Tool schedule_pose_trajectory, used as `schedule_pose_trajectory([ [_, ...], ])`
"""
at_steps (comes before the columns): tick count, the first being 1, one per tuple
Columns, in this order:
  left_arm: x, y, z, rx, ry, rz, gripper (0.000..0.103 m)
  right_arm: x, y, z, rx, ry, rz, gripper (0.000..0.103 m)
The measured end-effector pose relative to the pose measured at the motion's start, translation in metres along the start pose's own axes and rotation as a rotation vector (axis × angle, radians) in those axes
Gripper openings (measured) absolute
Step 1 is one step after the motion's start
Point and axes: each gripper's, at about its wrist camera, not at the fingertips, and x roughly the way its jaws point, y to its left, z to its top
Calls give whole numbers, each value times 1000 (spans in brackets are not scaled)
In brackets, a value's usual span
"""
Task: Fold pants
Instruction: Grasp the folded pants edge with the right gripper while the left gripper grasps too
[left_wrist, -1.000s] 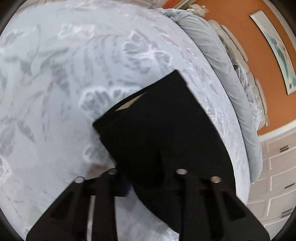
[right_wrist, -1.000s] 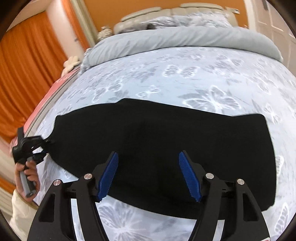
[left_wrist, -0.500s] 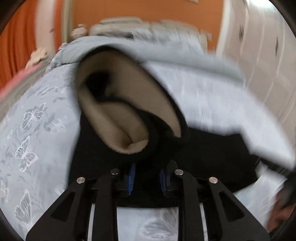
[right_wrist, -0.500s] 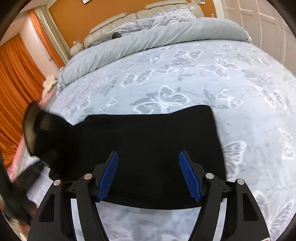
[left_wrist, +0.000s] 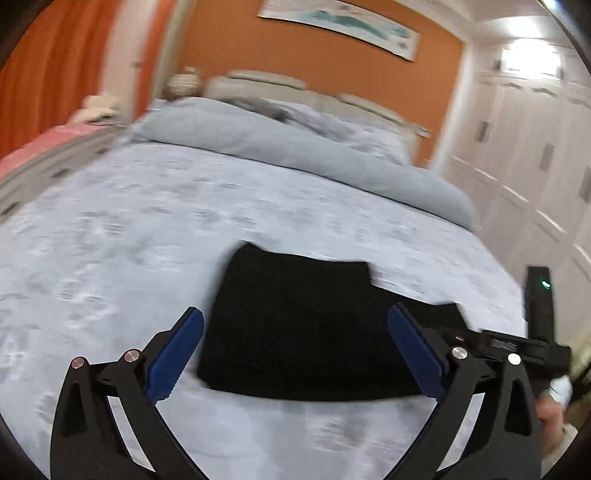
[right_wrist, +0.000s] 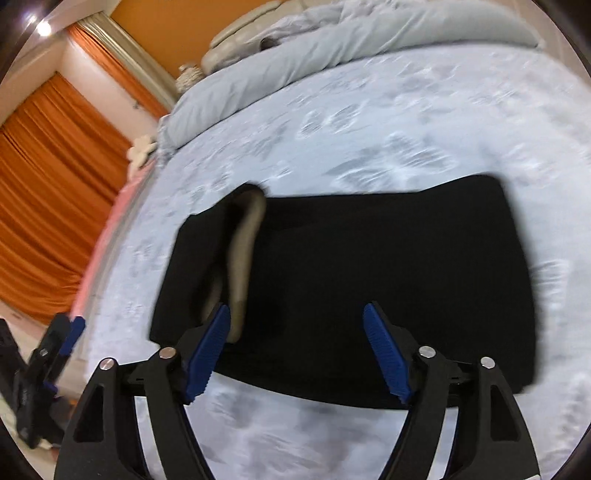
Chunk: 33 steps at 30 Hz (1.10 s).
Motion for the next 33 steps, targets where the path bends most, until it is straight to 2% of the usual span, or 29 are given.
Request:
schedule_pose_trajectory([
  [4, 23, 39, 3, -52, 67, 136, 98, 40, 20, 1, 28, 70, 29, 75],
  [7, 28, 57, 1, -90, 102, 162, 98, 61, 34, 0, 51, 80, 55, 81],
  [11, 24, 77, 3, -120, 99, 173, 98, 72, 53, 2, 28, 49, 72, 80],
  [13, 26, 85, 4, -139, 105, 176, 98, 75, 63, -1, -29, 39, 75, 53],
  [15, 29, 87, 5, -153, 113, 180, 98, 76, 78, -4, -135, 36, -17, 17],
  [16, 29, 89, 4, -158, 117, 183, 98, 75, 82, -4, -166, 29, -33, 15],
  [19, 33, 90, 2, -168, 126, 186, 98, 58, 92, -1, -189, -9, -3, 11],
  [23, 32, 88, 0, -167, 124, 177, 98, -10, 101, 18, -228, -135, 40, 11],
  [25, 34, 84, -2, -160, 128, 149, 98, -53, 82, 24, -219, -200, 0, 11],
  [27, 39, 78, -5, -146, 140, 136, 98, -72, 53, 24, -215, -216, -88, 11],
  [29, 48, 70, -10, -132, 171, 116, 98, -67, 3, 20, -157, -167, -213, 12],
  [30, 52, 66, -12, -127, 185, 108, 98, -53, -29, 18, -87, -100, -266, 12],
  [32, 60, 58, -17, -120, 215, 90, 98, -26, -68, 10, -12, 3, -302, 13],
  [33, 66, 53, -21, -116, 233, 80, 98, -23, -75, 7, -8, 0, -282, 14],
])
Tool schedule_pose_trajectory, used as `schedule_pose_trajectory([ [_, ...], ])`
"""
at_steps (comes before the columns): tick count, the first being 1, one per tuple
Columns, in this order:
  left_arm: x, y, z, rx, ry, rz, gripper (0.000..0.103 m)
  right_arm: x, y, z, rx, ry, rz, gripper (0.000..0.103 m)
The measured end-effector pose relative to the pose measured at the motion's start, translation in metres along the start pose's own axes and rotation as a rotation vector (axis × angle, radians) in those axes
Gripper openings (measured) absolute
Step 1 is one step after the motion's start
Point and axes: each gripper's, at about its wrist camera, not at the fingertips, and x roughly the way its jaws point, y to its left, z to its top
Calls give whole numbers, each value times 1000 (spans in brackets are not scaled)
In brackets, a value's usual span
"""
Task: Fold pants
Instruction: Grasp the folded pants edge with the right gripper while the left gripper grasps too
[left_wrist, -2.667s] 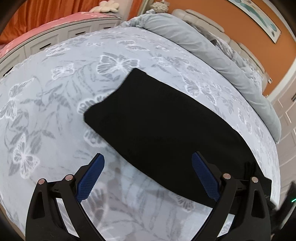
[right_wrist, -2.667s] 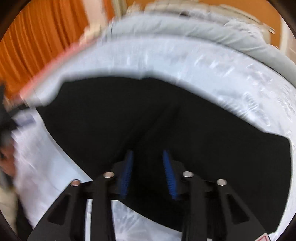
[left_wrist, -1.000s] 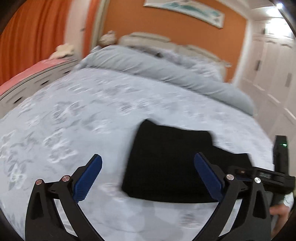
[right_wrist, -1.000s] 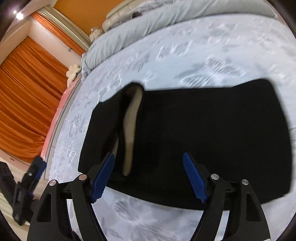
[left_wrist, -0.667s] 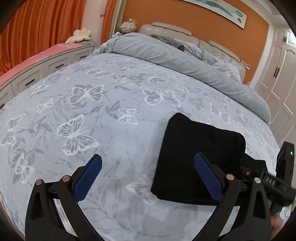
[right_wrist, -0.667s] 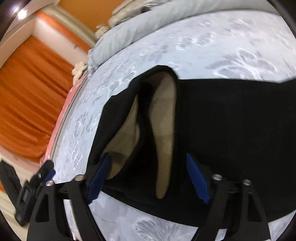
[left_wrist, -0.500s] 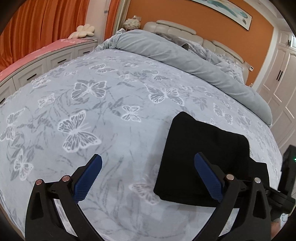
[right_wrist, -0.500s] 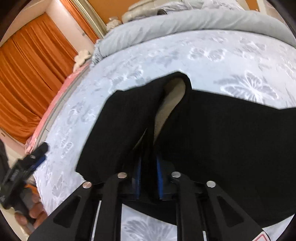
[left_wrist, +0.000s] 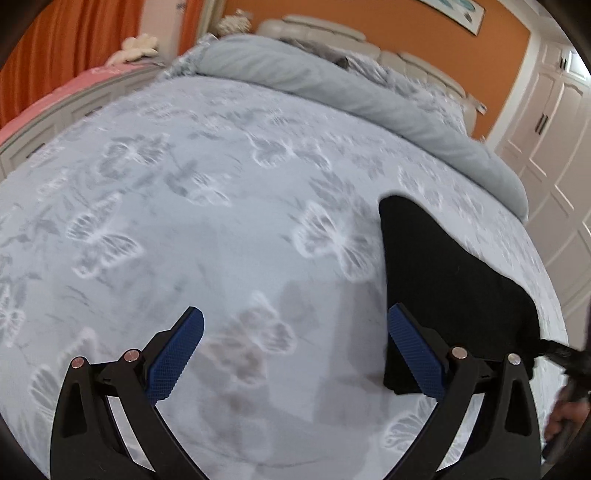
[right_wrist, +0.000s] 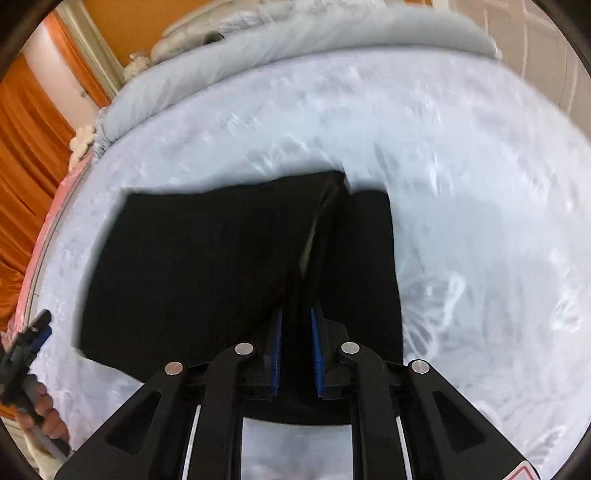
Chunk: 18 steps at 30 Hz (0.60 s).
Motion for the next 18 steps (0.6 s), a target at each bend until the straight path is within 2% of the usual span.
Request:
schedule_pose_trajectory([
  [4, 10, -10, -7, -6, 34, -36, 98, -20, 7, -5, -23, -66, 69, 20],
  [7, 16, -17, -10, -15, 55, -94, 98, -24, -8, -6, -28, -42, 60, 26],
  [9, 22, -23, -12, -19, 82, -123, 98, -26, -19, -5, 29, -23, 95, 40],
  [10, 26, -25, -13, -25, 96, -143, 98, -29, -24, -5, 55, -26, 114, 43],
  [12, 36, -31, -15, -44, 141, -200, 98, -40, -35, -6, 92, -47, 139, 65],
  [14, 48, -36, -16, -68, 197, -260, 98, -45, -42, -10, 101, -56, 100, 80],
  [16, 64, -40, -19, -84, 253, -281, 98, -39, -50, -11, 107, -31, 104, 84],
  [18, 68, -43, -21, -82, 224, -271, 98, -23, -60, -15, 149, 22, 137, 84],
])
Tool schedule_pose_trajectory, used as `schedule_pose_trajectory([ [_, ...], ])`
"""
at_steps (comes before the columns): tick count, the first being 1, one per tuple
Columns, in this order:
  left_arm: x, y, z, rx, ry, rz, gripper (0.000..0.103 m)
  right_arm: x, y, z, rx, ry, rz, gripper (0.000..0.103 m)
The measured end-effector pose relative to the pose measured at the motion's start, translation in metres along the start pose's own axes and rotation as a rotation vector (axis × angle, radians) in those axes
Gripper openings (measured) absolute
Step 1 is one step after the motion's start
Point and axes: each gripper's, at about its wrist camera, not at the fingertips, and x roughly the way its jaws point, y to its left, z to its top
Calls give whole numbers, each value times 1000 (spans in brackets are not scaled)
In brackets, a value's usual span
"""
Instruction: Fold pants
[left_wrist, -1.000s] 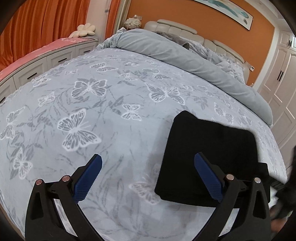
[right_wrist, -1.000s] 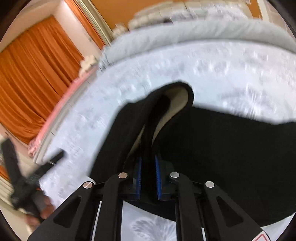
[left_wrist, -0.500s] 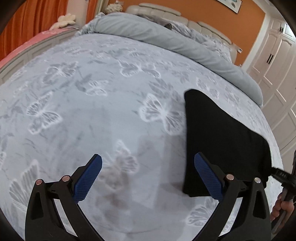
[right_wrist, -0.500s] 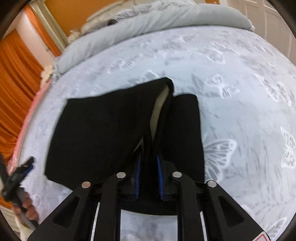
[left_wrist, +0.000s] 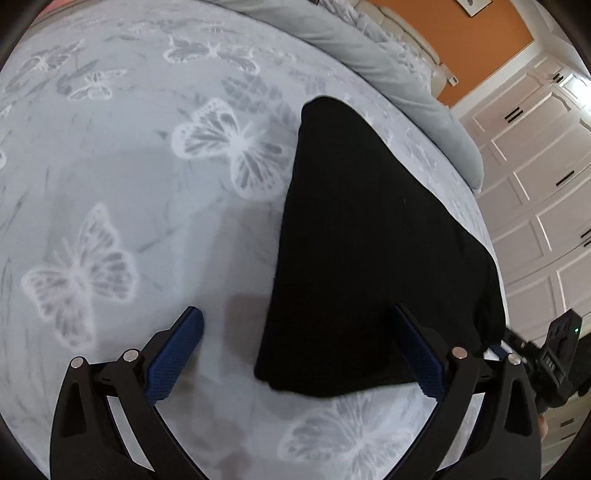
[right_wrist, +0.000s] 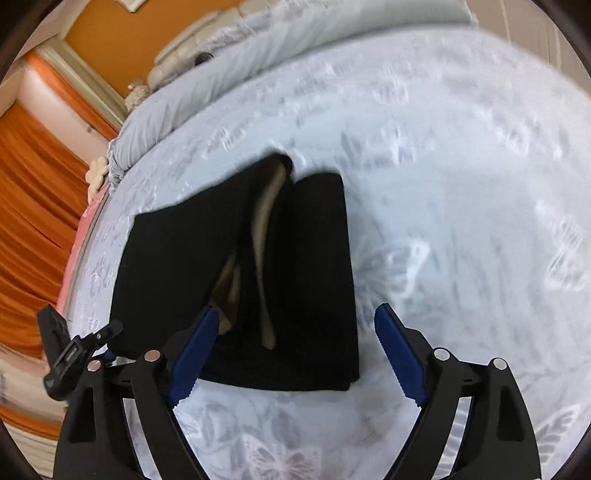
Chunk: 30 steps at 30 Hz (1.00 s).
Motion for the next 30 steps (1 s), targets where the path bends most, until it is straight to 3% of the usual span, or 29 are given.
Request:
schedule_pose_trajectory([
  [2, 1, -4, 1, 20, -13, -5, 88, 16, -10, -1, 41, 28, 40, 82],
  [3, 2, -5, 1, 27, -11, -46, 55, 24, -13, -1, 55, 38, 89, 61],
  [4, 4, -7, 2, 25, 21, -118, 40, 28, -14, -1, 67, 45, 113, 55],
  [6, -8, -11, 5, 35, -3, -126, 23, 25, -5, 3, 55, 28, 123, 33],
  [9, -39, -25, 6, 95, -46, -124, 20, -12, 25, 5, -32, -44, 180, 21],
  [13, -77, -20, -10, 110, -44, -89, 20, -46, 43, -11, -90, -49, 253, 19],
  [16, -72, -4, -19, 84, 19, -28, 26, -26, 36, -32, -148, 46, 53, 22],
  [17, -66, 0, -22, 83, 35, 13, 27, -10, 26, -38, -130, 94, -75, 25],
  [18, -60, 2, -24, 79, 46, 61, 30, -6, 18, -39, -105, 106, -101, 25],
  [20, -67, -4, -24, 83, 16, 72, 31, -17, 15, -36, -47, 74, -36, 25],
  [22, -84, -17, -21, 137, -59, 95, 33, -38, 28, -32, -87, -6, 0, 42],
  [23, -93, -25, -23, 174, -115, 121, 44, -51, 40, -31, -126, -56, 30, 63],
  [24, -105, -35, -26, 225, -192, 146, 63, -55, 48, -31, -154, -69, 50, 73],
  [25, -113, -43, -30, 266, -240, 148, 81, -53, 56, -30, -182, -64, 63, 73],
  [26, -120, -52, -34, 303, -269, 138, 86, -42, 68, -31, -233, -15, 66, 73],
  [28, -126, -70, -44, 386, -290, 97, 88, -14, 80, -37, -272, 87, 54, 58],
  [29, -124, -78, -48, 428, -285, 78, 89, -1, 84, -36, -275, 134, 51, 18],
  [30, -120, -89, -54, 476, -274, 64, 92, 11, 87, -38, -267, 174, 51, 5],
])
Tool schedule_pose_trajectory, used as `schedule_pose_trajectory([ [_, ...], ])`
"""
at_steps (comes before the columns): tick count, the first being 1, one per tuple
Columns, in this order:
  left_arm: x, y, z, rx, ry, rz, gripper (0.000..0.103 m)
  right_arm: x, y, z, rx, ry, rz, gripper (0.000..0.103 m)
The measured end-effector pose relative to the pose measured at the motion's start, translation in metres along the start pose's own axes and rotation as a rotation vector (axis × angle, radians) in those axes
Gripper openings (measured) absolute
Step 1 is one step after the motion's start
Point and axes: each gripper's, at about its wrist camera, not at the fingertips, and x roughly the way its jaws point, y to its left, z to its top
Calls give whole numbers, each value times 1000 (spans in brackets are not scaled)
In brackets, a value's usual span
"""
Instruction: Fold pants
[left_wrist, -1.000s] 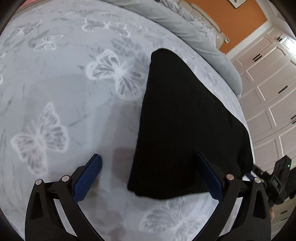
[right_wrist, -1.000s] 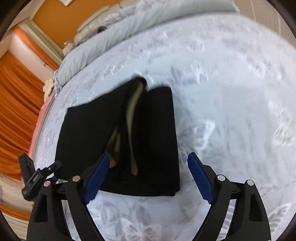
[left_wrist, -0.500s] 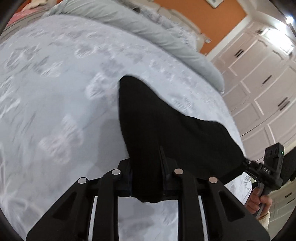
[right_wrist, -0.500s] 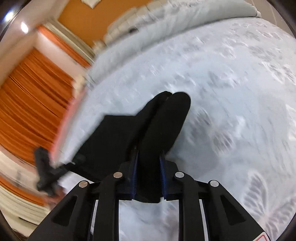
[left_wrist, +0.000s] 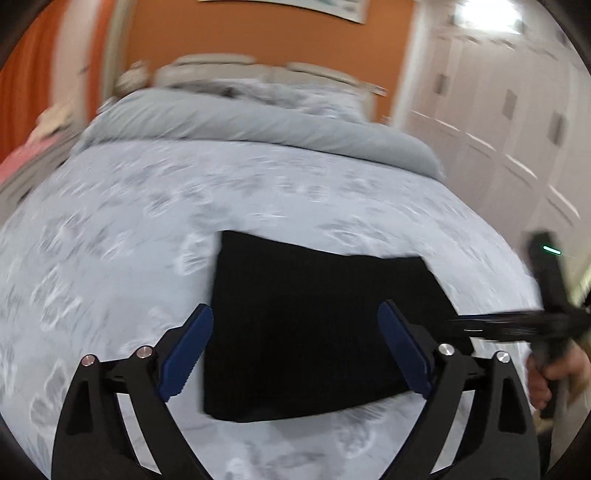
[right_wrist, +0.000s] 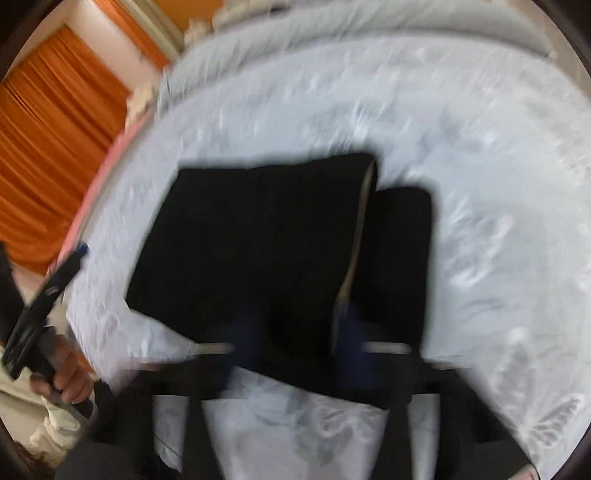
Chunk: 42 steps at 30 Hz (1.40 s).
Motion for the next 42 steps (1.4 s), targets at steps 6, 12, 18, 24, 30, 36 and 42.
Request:
schedule_pose_trajectory([
  [6, 29, -58, -12, 168, 77, -138, 94, -28, 38, 18, -66, -99, 142, 4],
  [12, 60, -74, -15, 167, 90, -101, 81, -28, 58, 37, -54, -106, 308, 5],
  [18, 96, -38, -6, -31, 191, -119, 7, -39, 34, 33, -7, -139, 183, 44],
  [24, 64, -9, 12, -119, 95, -127, 7, -19, -13, 5, 5, -32, -1, 56],
  [30, 53, 13, 21, -190, 67, -145, 7, 16, -9, -3, -28, 37, 10, 52],
  [36, 40, 16, 45, -204, 19, -178, 7, -20, 29, 21, -100, -136, 3, 8],
  [42, 14, -11, 59, -176, -21, -337, 12, -85, 37, 18, -138, -285, 5, 8],
])
